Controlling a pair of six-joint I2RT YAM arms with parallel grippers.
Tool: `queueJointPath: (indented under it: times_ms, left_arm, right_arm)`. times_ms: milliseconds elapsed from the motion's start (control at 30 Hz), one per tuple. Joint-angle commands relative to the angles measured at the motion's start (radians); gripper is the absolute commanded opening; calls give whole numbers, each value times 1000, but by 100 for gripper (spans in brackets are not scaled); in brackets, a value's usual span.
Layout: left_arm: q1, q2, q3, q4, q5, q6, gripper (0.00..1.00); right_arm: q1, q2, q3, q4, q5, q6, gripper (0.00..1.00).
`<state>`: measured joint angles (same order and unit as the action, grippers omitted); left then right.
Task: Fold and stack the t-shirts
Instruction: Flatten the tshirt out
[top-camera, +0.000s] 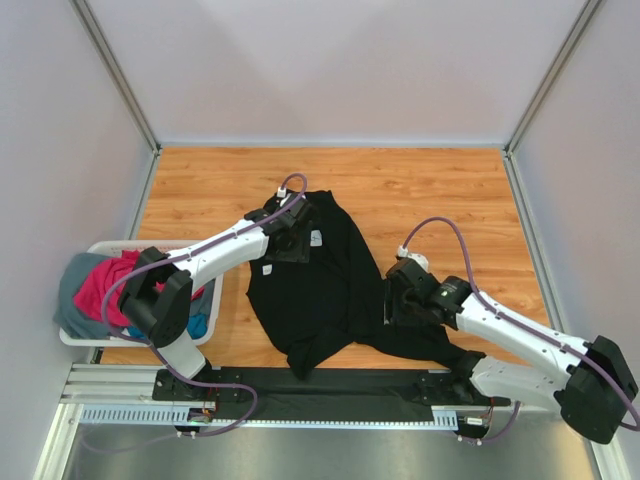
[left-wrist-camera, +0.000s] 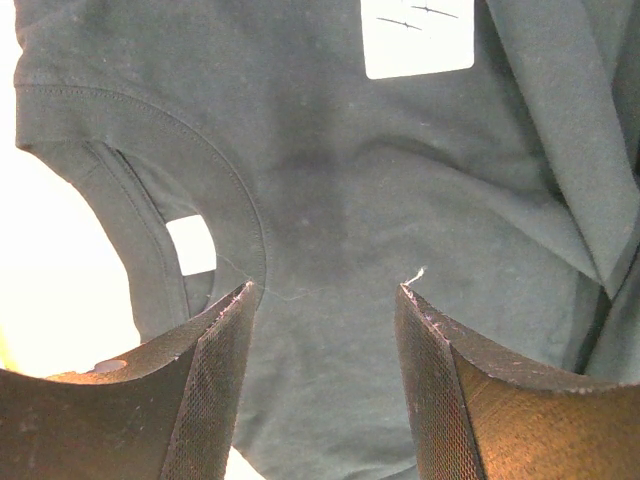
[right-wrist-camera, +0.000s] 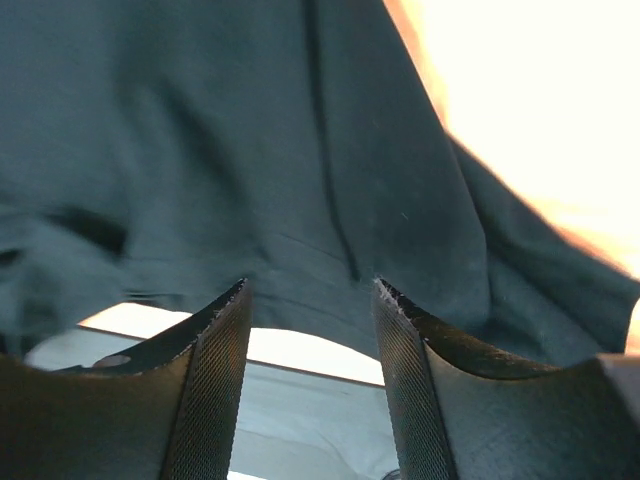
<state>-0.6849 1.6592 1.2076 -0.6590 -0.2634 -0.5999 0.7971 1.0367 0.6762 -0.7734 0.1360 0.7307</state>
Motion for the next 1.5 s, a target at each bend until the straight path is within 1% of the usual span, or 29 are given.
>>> queueJointPath:
  times_ms: [0, 100, 167, 300, 400, 433, 533, 733, 800, 967, 1333, 1433, 1467]
  left_arm:
    - [4, -32, -6, 13, -2, 0, 65]
    - [4, -32, -13, 16, 1, -4, 66]
    - [5, -36, -20, 22, 6, -8, 68]
    - [4, -52, -33, 38, 18, -11, 70]
    - [4, -62, -33, 32, 10, -9, 72]
    - [5, -64, -33, 32, 9, -8, 75]
    - [5, -73, -33, 30, 4, -8, 76]
    - [4, -73, -28, 35, 12, -6, 76]
    - [4, -73, -29, 36, 15, -8, 76]
    - [4, -73, -28, 36, 18, -3, 76]
    - [4, -70, -22, 41, 32, -5, 74]
    - [4, -70, -20, 38, 33, -5, 74]
    - [2, -72, -20, 36, 32, -5, 74]
  right_arm:
    - [-3, 9, -32, 63, -35, 56, 53]
    - [-4, 26, -44, 89, -30, 47, 53]
    - [-2, 46, -53, 109, -29, 38, 52]
    - [-3, 114, -67, 138, -55, 29, 45]
    - [-2, 137, -76, 152, -49, 24, 44]
    - [-4, 140, -78, 154, -47, 24, 44]
    - [-4, 151, -78, 148, -35, 16, 44]
    - [-3, 154, -72, 118, -7, 16, 43]
    - [-2, 145, -78, 123, -9, 21, 41]
    - [-9, 134, -102, 125, -1, 19, 39]
    - [-36, 97, -145, 172, -12, 10, 36]
    - [-41, 92, -162, 209, -22, 7, 33]
    - [-42, 94, -164, 215, -21, 6, 29]
